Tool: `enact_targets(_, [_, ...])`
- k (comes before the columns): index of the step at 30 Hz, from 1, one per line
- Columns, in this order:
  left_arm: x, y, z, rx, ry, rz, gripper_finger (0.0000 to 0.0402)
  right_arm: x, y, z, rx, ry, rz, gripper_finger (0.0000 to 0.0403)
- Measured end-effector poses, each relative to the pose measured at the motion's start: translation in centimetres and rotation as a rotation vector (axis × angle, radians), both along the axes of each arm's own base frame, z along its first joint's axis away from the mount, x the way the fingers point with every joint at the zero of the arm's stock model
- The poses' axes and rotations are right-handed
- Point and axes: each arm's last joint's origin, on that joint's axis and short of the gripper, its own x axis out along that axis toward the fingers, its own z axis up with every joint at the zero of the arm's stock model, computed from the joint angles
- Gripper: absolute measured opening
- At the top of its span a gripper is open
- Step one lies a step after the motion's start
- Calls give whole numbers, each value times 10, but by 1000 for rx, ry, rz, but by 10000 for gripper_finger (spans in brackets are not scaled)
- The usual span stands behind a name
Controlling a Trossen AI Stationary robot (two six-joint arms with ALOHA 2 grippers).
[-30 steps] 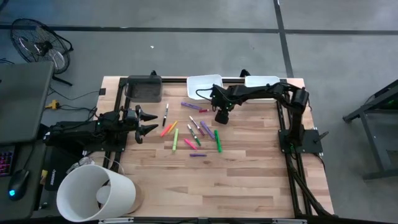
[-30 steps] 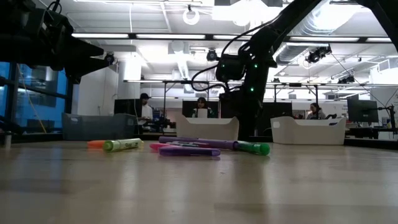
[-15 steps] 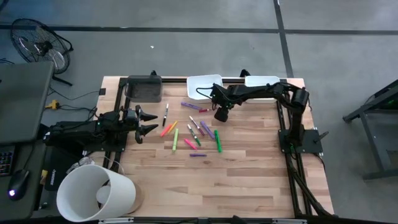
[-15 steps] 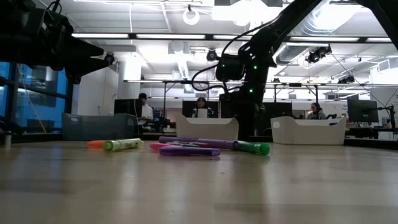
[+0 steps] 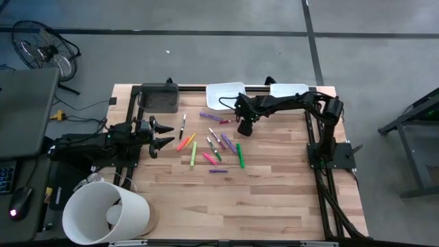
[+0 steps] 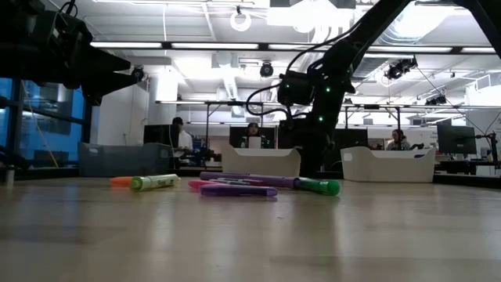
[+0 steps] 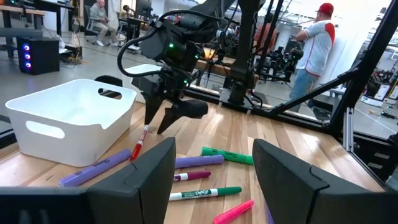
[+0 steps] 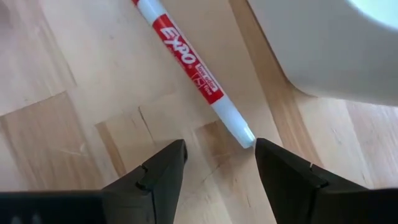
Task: Pick & Place Markers
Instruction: Put the red marker pen into the right white bin
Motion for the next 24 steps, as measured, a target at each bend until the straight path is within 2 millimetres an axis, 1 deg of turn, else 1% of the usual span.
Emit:
enact_targets(6, [0, 0, 0, 0, 0, 0, 211, 1, 4, -1, 71, -22, -2, 190])
enact_targets(14, [0, 0, 0, 0, 0, 0, 211, 7, 23, -1, 166, -31, 75, 190])
enact_targets(24, [0, 0, 0, 0, 0, 0, 211, 14, 49, -3, 149, -8, 144, 190])
